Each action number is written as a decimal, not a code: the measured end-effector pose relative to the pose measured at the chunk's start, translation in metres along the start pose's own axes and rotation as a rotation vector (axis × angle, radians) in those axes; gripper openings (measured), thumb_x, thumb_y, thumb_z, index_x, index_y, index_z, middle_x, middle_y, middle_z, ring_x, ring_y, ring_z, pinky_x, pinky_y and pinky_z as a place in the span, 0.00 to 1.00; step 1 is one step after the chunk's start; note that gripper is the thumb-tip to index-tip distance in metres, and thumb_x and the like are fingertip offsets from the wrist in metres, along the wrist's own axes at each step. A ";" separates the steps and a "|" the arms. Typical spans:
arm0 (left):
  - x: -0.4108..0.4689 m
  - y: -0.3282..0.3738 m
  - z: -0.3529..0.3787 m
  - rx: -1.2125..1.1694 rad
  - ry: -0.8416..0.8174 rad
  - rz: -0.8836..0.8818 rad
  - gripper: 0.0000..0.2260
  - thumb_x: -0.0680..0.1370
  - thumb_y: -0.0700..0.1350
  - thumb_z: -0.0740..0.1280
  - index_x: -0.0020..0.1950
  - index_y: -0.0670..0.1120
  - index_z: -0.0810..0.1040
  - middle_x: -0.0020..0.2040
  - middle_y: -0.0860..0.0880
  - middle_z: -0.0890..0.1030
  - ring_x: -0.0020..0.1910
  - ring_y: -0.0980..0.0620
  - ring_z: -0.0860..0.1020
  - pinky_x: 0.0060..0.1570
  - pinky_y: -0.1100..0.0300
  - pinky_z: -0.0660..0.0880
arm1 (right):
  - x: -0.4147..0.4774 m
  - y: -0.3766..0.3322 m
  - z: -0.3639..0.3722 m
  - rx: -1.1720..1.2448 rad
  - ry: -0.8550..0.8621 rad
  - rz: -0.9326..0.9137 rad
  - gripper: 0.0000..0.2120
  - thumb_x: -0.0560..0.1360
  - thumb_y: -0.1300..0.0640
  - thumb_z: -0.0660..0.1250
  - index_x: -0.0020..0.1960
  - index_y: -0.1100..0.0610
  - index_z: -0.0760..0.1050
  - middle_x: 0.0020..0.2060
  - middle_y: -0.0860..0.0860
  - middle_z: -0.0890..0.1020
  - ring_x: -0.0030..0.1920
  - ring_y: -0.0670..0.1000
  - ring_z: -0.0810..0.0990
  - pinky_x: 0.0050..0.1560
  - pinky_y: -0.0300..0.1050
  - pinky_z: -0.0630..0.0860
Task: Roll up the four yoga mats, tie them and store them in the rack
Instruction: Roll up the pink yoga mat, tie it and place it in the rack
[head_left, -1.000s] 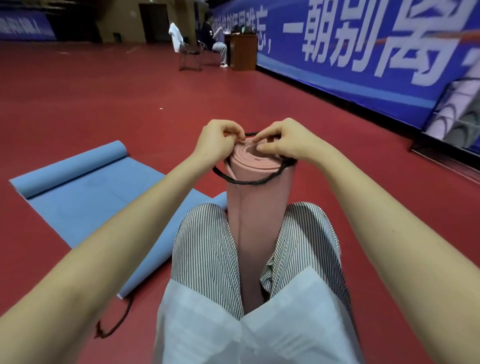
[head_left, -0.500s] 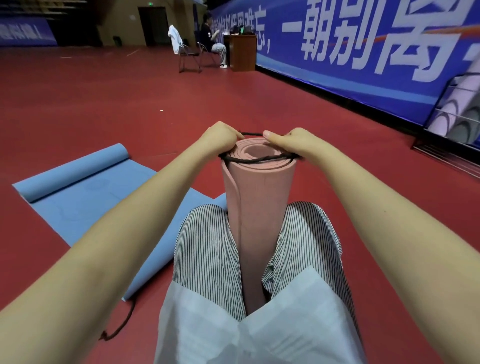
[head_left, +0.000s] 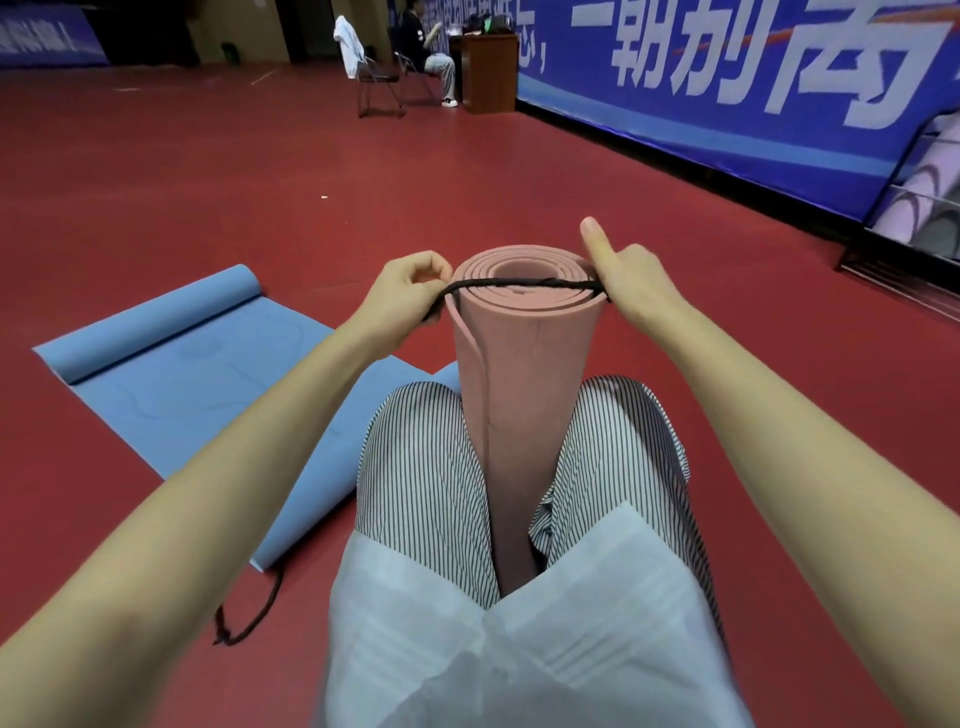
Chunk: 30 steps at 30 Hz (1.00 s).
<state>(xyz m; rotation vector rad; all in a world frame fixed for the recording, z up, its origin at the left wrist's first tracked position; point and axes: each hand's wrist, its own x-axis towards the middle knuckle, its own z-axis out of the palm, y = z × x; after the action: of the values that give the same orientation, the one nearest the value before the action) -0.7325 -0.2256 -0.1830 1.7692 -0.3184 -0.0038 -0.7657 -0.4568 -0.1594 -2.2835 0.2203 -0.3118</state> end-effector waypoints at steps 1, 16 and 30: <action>-0.005 -0.002 0.001 -0.001 0.014 0.016 0.12 0.72 0.29 0.56 0.34 0.43 0.71 0.26 0.50 0.70 0.22 0.57 0.65 0.26 0.64 0.61 | -0.004 0.001 0.000 -0.051 0.068 -0.064 0.34 0.78 0.35 0.49 0.33 0.63 0.73 0.36 0.57 0.75 0.42 0.57 0.75 0.43 0.46 0.65; -0.052 -0.049 0.036 0.345 0.303 0.584 0.16 0.70 0.54 0.68 0.33 0.47 0.65 0.50 0.58 0.66 0.50 0.55 0.63 0.56 0.69 0.61 | -0.049 0.062 0.038 -0.072 0.406 -0.821 0.30 0.74 0.39 0.61 0.25 0.61 0.66 0.45 0.60 0.77 0.46 0.52 0.69 0.44 0.45 0.59; -0.065 -0.097 0.049 0.613 -0.021 0.331 0.21 0.72 0.61 0.66 0.28 0.50 0.64 0.34 0.52 0.66 0.33 0.58 0.69 0.32 0.61 0.61 | -0.050 0.102 0.054 -0.428 -0.072 -0.481 0.22 0.71 0.31 0.57 0.33 0.48 0.72 0.37 0.45 0.73 0.45 0.51 0.72 0.47 0.47 0.58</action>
<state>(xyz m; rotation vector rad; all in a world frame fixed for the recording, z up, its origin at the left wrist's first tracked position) -0.7832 -0.2402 -0.2984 2.2977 -0.6784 0.3446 -0.8031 -0.4736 -0.2783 -2.7519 -0.3400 -0.4601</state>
